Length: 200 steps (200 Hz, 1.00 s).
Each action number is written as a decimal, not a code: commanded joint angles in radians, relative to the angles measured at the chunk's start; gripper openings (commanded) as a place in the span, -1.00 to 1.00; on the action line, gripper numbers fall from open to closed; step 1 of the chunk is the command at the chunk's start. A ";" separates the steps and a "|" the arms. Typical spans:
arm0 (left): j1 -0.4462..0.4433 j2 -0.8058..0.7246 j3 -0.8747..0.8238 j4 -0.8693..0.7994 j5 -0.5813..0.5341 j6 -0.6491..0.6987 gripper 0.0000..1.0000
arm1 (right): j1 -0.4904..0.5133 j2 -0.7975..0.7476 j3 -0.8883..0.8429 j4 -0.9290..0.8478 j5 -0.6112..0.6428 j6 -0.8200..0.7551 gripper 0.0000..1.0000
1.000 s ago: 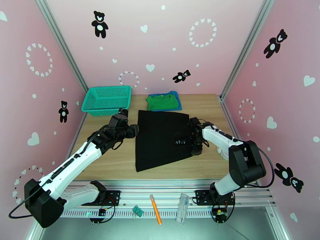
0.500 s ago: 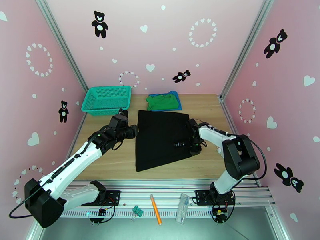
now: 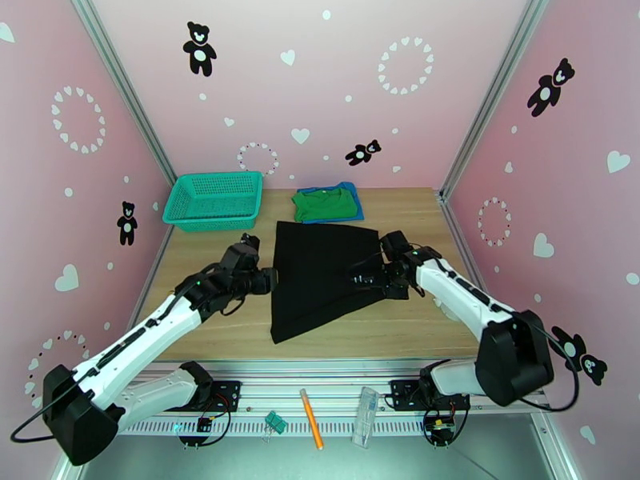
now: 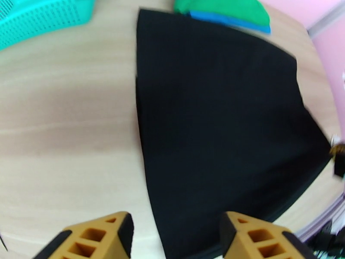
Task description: Fold and stack the mixed laundry pile
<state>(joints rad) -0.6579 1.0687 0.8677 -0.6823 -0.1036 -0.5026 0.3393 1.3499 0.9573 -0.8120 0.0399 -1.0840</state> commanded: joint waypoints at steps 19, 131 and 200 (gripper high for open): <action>-0.127 -0.047 -0.104 -0.014 0.075 -0.014 0.37 | 0.001 -0.110 -0.045 0.014 -0.030 0.024 -1.00; -0.455 0.255 -0.086 0.039 -0.055 0.098 0.65 | -0.063 -0.099 0.036 -0.018 -0.137 0.050 -1.00; -0.476 0.322 -0.060 0.011 -0.142 0.087 0.55 | -0.082 -0.103 0.042 -0.011 -0.146 0.049 -1.00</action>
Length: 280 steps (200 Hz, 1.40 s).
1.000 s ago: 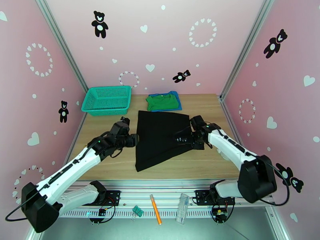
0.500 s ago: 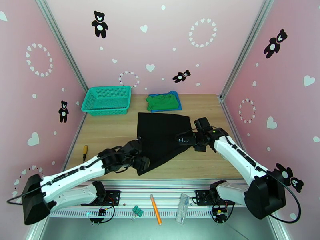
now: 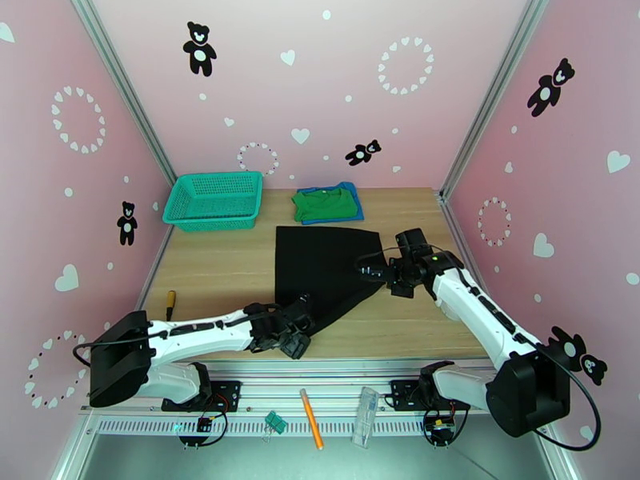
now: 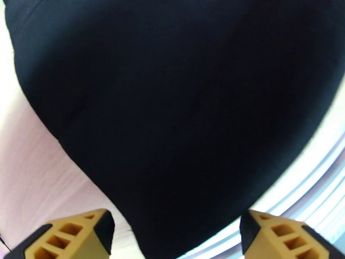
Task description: Fold and stack the mixed laundry pile
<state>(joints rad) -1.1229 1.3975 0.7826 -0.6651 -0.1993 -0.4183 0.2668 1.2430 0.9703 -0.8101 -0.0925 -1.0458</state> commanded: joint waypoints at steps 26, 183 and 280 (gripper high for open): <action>-0.012 -0.015 0.007 0.019 -0.009 0.007 0.53 | -0.014 0.009 0.030 -0.014 -0.019 0.011 -1.00; -0.086 0.003 0.128 -0.171 -0.246 -0.121 -1.00 | -0.050 -0.034 0.050 -0.021 -0.064 0.055 -1.00; 0.109 -0.116 0.992 -0.415 -0.600 0.378 -1.00 | -0.077 -0.331 0.399 -0.152 -0.073 0.223 -1.00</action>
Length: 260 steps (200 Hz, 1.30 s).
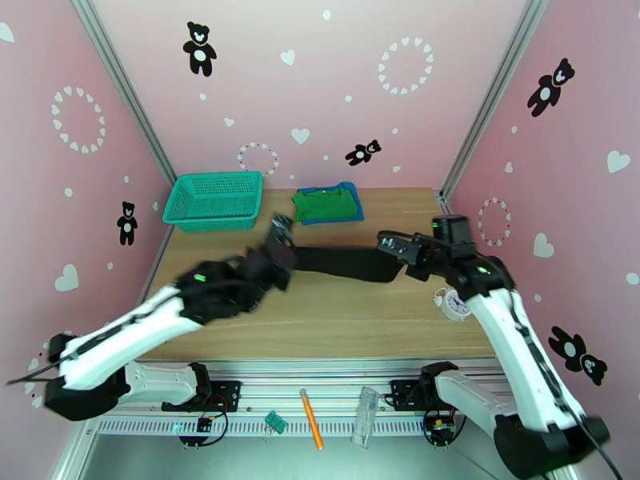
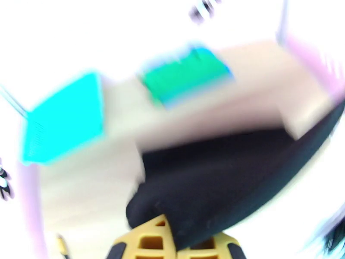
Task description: Fold and stack the mixed laundry pile
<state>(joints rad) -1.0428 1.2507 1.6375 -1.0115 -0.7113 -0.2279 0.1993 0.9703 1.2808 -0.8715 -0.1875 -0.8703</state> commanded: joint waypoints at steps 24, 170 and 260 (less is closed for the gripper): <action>0.039 0.095 0.312 -0.104 -0.091 0.297 -1.00 | -0.010 -0.080 0.177 -0.107 0.026 0.058 -1.00; 0.469 0.626 1.061 -0.114 0.234 0.471 -1.00 | -0.009 0.382 0.561 0.065 0.100 0.155 -1.00; 0.349 -0.111 -0.448 0.273 0.357 -0.022 -1.00 | 0.244 -0.088 -0.437 0.290 -0.057 0.371 -1.00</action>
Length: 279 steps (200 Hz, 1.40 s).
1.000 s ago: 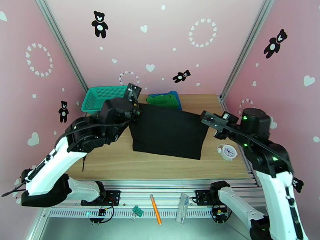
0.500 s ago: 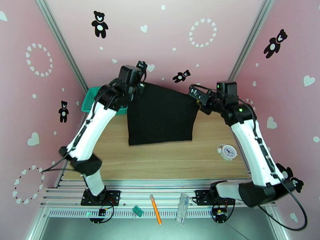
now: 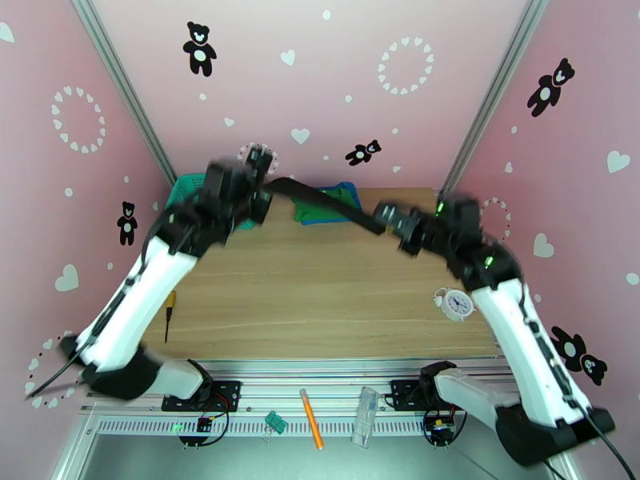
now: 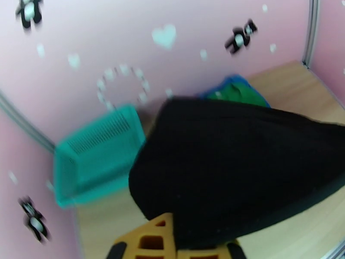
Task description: Fold and stack the mixed laundry pile
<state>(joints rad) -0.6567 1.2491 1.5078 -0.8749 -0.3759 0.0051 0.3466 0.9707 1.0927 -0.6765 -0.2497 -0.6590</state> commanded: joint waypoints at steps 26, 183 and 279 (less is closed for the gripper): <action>-0.114 -0.159 -0.599 0.170 0.035 -0.495 -1.00 | 0.331 -0.183 -0.512 0.251 0.099 0.354 -1.00; -0.046 0.316 -0.104 0.095 -0.161 -0.181 -1.00 | 0.220 -0.016 -0.458 0.255 0.374 0.378 -1.00; 0.032 0.799 0.314 0.001 -0.174 -0.079 -1.00 | 0.040 0.414 -0.291 0.370 0.248 0.285 -1.00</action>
<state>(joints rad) -0.6411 2.0037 1.7458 -0.8341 -0.5175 -0.0948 0.4179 1.3304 0.7380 -0.3527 0.0238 -0.3553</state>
